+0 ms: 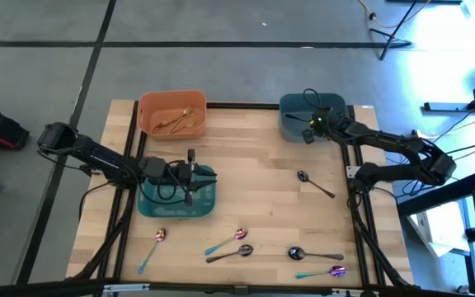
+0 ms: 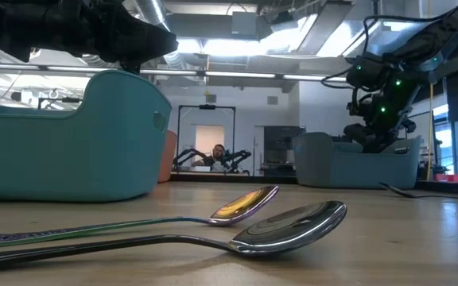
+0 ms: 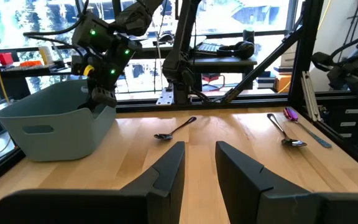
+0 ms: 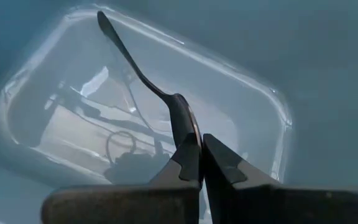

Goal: Sort silverware by color (type)
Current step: Put the top left black spoon into the top blue bin, then put the top right black spoon into the top blue bin

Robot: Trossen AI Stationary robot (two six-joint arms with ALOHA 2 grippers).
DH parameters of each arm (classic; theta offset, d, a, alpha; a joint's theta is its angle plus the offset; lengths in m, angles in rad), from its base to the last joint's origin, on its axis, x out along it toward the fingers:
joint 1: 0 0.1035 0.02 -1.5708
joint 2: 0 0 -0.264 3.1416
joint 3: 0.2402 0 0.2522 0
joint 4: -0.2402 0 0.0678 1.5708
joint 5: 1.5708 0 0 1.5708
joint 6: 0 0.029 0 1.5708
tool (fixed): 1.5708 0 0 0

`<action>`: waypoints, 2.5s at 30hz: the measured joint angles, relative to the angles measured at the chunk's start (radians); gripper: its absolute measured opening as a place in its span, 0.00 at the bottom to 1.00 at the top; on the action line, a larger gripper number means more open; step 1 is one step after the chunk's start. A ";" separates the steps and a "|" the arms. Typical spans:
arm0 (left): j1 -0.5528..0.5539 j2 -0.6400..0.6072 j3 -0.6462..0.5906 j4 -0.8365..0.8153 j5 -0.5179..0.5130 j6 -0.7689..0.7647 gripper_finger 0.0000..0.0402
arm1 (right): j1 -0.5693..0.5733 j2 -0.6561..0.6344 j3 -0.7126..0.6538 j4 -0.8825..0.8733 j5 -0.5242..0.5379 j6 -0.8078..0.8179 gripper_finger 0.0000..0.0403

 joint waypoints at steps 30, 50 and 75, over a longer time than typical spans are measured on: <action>0.000 0.000 0.000 -0.004 0.002 0.001 0.21 | 0.424 -0.084 0.278 -0.639 -0.356 0.186 0.38; 0.000 0.000 0.000 -0.004 0.003 0.001 0.21 | 0.707 0.106 0.135 -0.610 -0.426 0.497 0.38; 0.000 0.000 0.000 -0.007 0.003 0.001 0.21 | 0.711 0.298 0.138 -0.556 -0.431 0.342 0.02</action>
